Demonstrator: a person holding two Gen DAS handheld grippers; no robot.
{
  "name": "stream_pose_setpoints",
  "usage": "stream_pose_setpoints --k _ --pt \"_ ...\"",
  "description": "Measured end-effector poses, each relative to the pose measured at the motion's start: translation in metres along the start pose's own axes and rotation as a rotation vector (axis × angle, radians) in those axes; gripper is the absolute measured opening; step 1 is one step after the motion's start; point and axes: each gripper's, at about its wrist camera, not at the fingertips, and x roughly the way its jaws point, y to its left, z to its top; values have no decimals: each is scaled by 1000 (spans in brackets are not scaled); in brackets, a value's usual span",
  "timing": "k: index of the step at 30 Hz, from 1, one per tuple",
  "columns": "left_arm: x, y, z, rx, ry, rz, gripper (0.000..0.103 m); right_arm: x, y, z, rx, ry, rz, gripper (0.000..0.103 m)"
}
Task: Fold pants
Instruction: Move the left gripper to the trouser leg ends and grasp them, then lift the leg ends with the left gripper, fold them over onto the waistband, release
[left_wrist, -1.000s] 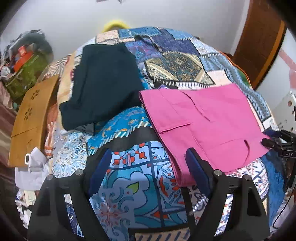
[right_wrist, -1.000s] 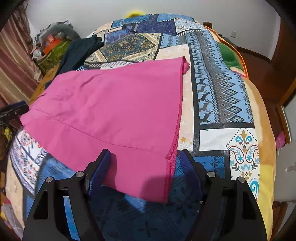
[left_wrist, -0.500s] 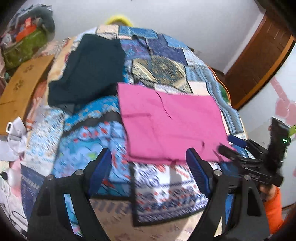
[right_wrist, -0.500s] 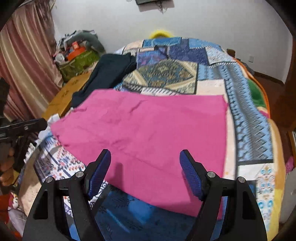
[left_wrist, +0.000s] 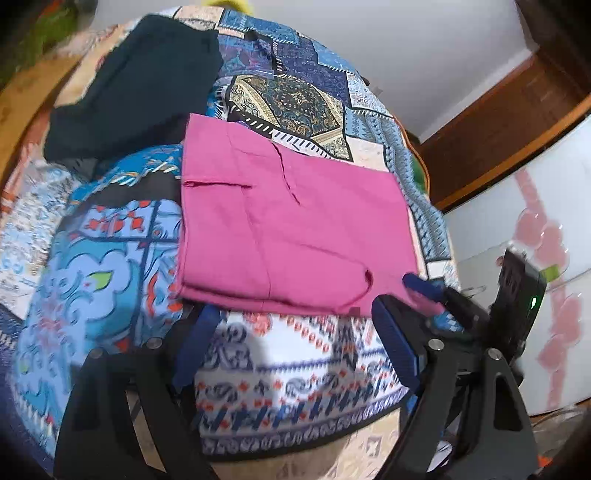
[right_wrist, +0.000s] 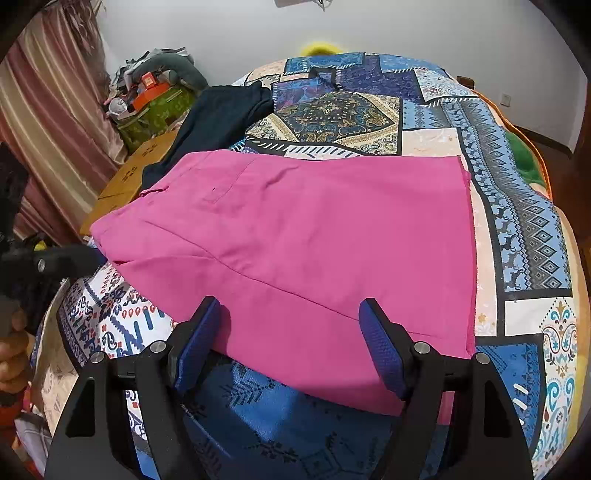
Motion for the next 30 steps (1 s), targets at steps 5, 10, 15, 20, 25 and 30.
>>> stream_pose_setpoints --k 5,10,15,20,25,30 --pt "14 7 21 -59 0 -28 81 1 -2 -1 9 4 12 74" --pt "25 5 34 -17 -23 96 34 1 -3 -1 18 4 18 74" --pt "13 -12 27 121 -84 183 25 -1 -3 -1 25 8 19 74" --pt "-10 -30 19 283 -184 337 22 -6 -3 0 12 19 5 74" --pt "-25 -42 19 399 -269 487 22 -6 -11 -5 33 25 -1 74" --pt "-27 -67 28 461 -308 497 22 -6 -9 -8 43 17 -5 74"
